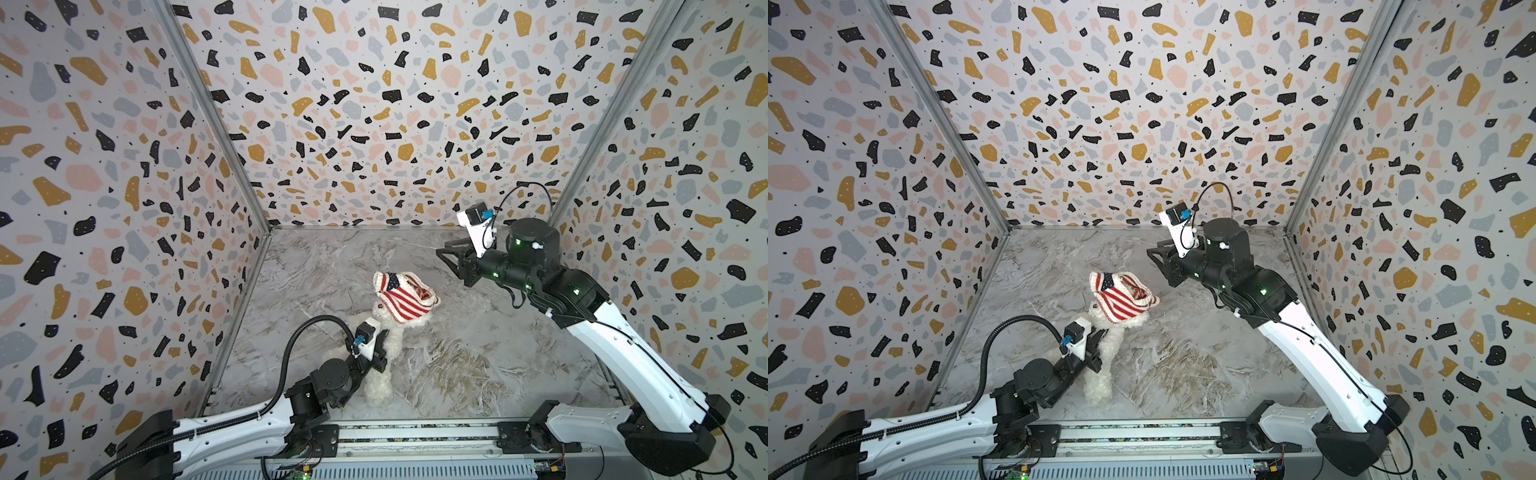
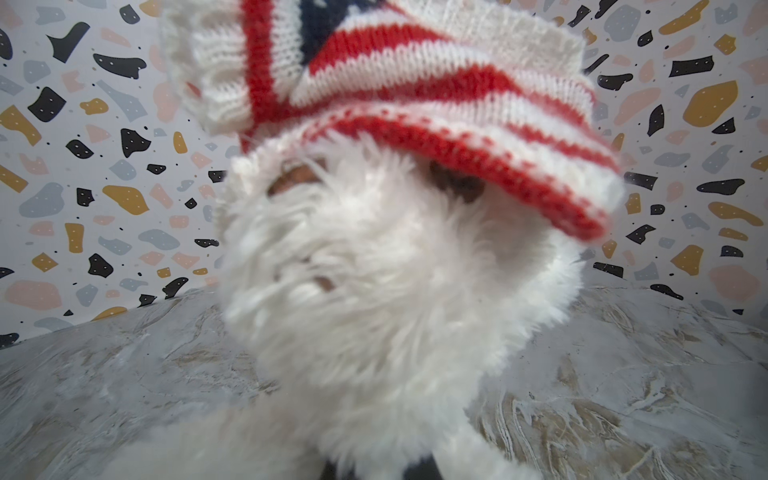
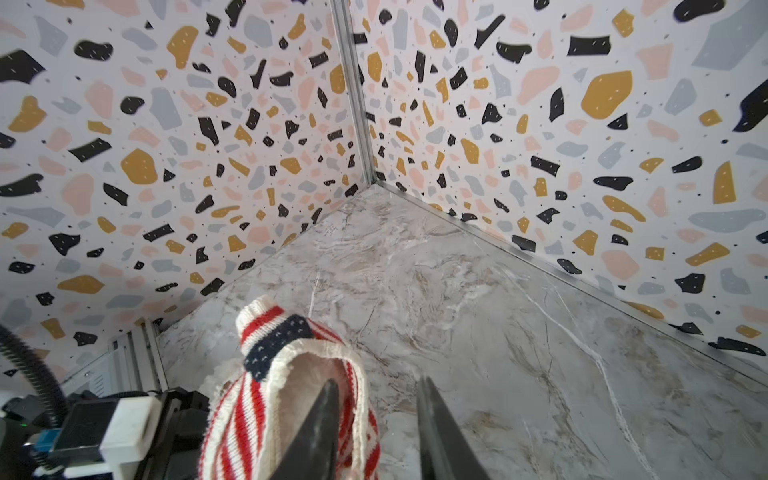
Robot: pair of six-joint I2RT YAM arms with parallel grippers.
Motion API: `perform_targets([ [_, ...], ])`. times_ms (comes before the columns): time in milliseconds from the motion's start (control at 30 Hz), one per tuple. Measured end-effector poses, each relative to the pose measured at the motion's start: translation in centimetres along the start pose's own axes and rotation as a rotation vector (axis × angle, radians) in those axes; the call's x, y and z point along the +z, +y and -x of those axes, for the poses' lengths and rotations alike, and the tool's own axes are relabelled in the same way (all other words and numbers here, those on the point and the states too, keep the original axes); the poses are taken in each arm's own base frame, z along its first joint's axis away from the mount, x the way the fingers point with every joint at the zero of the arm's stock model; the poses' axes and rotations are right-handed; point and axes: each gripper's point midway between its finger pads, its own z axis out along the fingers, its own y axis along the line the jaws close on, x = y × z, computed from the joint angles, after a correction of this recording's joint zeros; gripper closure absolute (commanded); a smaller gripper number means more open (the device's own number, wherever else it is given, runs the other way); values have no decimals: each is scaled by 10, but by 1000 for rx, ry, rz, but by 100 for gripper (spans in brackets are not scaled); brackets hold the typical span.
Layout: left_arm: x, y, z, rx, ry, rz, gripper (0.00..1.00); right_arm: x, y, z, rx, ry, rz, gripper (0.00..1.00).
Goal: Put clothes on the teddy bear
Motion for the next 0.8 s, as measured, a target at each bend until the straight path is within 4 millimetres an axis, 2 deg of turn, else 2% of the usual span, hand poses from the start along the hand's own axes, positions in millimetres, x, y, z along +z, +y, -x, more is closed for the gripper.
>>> perform_targets([
  [100, 0, 0, -2, 8, 7, 0, 100, 27, 0, -25, 13, 103, 39, 72],
  [233, -1, 0, -4, 14, 15, 1, 100, 47, 3, -54, 31, 212, 82, 73],
  [567, -1, 1, -8, 25, 31, 3, 100, 47, 42, -78, 5, 299, 213, 71],
  [667, -1, 1, -8, 27, 34, 4, 100, 47, 47, -85, 2, 319, 231, 70],
  [800, -1, 1, -8, 28, 34, 6, 100, 49, 48, -99, 11, 358, 240, 63],
])
